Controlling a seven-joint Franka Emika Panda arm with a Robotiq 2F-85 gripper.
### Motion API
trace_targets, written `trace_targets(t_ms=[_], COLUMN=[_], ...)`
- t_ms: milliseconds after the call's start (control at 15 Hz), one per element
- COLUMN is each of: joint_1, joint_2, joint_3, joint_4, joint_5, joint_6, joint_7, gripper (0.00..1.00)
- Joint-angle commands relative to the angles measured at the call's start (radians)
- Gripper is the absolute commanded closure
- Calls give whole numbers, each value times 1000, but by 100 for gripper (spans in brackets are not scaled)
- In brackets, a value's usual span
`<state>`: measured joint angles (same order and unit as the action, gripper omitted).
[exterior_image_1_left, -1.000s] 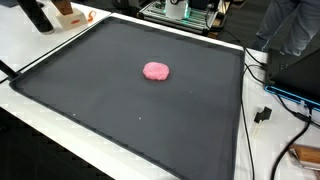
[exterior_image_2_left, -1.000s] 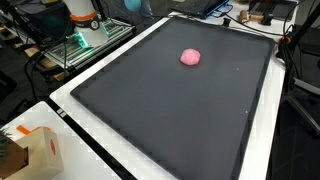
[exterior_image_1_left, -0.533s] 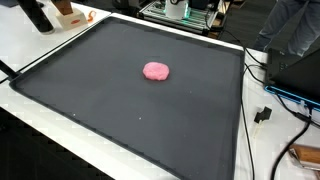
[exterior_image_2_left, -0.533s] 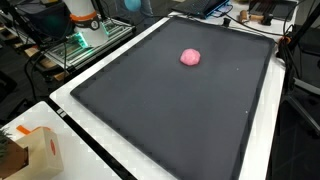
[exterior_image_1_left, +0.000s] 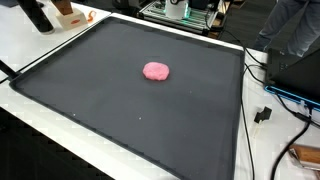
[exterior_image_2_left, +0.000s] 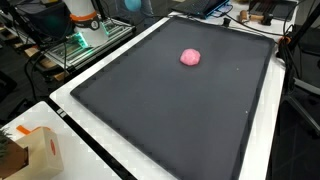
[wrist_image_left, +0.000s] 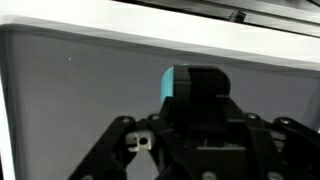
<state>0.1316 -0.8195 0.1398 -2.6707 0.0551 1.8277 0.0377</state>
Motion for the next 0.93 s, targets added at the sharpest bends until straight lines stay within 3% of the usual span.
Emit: trace_targets(t_ms=[0, 400, 667, 867], joint_1=[-5, 9, 52, 73], joint_2=[49, 213, 362, 478], joint_3=[-47, -190, -315, -388], joint_4=[16, 46, 89, 134], joint_5=[17, 94, 259, 398], joint_6=[84, 356, 459, 469], joint_7=[-32, -176, -392, -583], gripper=[75, 75, 75, 75])
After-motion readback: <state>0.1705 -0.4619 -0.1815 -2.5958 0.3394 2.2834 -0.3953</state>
